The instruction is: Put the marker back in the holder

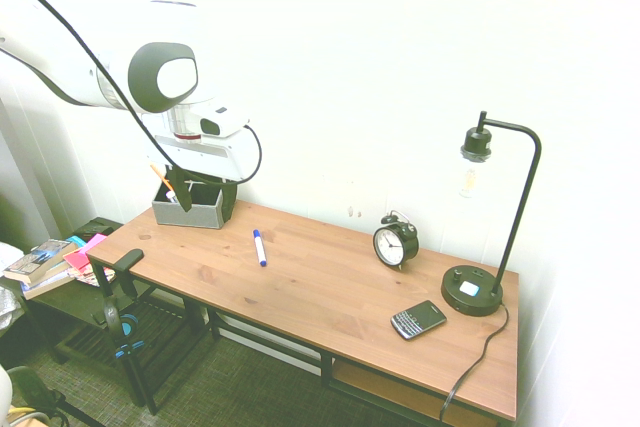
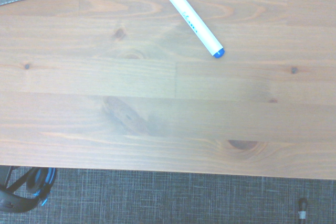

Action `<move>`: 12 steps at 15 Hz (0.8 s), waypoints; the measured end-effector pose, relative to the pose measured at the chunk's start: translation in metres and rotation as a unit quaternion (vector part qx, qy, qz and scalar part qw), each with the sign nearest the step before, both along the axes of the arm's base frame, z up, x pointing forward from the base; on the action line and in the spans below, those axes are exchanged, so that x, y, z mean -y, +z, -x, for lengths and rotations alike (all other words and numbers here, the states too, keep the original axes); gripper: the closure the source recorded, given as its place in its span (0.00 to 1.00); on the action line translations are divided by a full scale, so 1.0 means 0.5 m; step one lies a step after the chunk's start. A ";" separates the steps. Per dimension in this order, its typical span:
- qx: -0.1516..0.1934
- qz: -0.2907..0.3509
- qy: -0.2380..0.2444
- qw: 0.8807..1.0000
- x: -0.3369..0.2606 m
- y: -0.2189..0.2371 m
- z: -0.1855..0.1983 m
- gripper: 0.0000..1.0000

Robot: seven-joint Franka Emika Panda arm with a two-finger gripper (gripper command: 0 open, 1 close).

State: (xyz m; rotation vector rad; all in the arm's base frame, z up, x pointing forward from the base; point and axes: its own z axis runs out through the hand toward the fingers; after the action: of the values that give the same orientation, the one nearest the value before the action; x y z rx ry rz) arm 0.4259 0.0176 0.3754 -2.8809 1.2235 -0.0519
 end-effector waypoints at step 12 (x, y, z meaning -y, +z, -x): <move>0.012 0.031 0.237 0.971 -0.054 -0.149 -0.126 0.00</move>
State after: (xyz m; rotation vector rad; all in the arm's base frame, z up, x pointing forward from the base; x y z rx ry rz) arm 0.4887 0.0444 0.3007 -3.1274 0.5085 -0.1213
